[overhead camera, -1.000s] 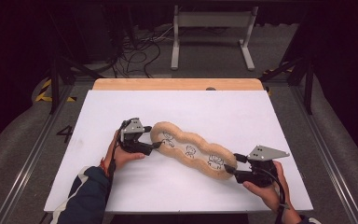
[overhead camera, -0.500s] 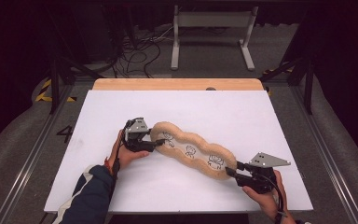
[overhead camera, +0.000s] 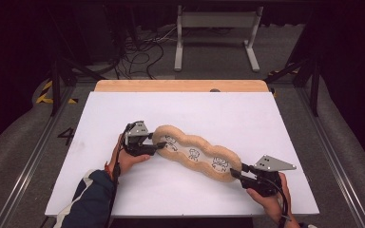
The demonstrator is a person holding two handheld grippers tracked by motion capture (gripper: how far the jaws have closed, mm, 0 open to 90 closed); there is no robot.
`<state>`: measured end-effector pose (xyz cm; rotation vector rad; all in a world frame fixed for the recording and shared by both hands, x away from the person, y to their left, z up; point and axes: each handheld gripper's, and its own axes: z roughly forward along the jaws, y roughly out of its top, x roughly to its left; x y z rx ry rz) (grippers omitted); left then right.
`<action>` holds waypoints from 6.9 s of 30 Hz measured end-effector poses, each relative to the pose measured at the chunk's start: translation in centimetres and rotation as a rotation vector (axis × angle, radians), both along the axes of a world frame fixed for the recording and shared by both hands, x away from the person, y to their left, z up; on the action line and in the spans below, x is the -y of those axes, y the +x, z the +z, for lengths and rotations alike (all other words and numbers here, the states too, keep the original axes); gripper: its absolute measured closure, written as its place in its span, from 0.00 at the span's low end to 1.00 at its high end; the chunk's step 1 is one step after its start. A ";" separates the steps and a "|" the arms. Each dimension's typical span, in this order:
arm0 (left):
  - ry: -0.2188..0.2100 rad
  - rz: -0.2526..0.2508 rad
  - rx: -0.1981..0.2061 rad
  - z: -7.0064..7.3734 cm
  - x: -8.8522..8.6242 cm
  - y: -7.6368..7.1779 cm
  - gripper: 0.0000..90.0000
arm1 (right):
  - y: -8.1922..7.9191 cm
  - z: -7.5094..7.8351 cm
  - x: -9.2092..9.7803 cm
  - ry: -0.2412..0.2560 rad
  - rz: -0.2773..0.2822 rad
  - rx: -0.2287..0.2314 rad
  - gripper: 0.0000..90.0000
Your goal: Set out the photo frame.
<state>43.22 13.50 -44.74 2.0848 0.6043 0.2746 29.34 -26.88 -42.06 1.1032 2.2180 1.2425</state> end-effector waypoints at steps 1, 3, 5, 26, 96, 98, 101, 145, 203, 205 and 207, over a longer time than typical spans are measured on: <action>0.002 0.003 -0.003 0.0 -0.1 -0.1 0.57 | 0.1 0.0 0.1 0.002 0.003 -0.001 0.71; 0.004 0.008 0.007 0.0 -0.2 -0.4 0.58 | 0.4 0.0 0.1 0.002 0.006 0.000 0.72; 0.004 0.014 0.007 0.0 -0.5 -0.8 0.60 | 0.6 0.0 0.1 -0.006 0.009 0.006 0.72; 0.002 0.026 -0.002 0.3 -1.8 -2.8 0.62 | 2.4 0.0 0.1 -0.018 -0.013 0.018 0.71; 0.067 0.115 0.086 0.3 -3.2 -4.3 0.64 | 5.7 -0.1 -2.2 -0.109 -0.036 0.057 0.64; 0.068 0.115 0.093 0.5 -3.3 -4.4 0.63 | 5.6 -0.1 -2.1 -0.111 -0.036 0.059 0.64; 0.070 0.117 0.097 0.5 -3.4 -4.5 0.63 | 5.5 0.0 -2.0 -0.113 -0.029 0.064 0.63; 0.086 0.126 0.112 1.0 -5.1 -6.8 0.17 | 3.8 0.5 0.6 -0.201 -0.049 0.090 0.11; 0.085 0.219 0.108 -1.5 -13.3 -11.3 0.11 | -1.0 -2.4 7.8 -0.207 -0.209 0.101 0.13; 0.078 0.222 0.103 -1.6 -13.7 -11.3 0.11 | -1.2 -2.7 8.2 -0.195 -0.218 0.104 0.13; 0.070 0.233 0.095 -1.8 -14.0 -11.3 0.10 | -1.1 -3.1 8.4 -0.185 -0.221 0.100 0.13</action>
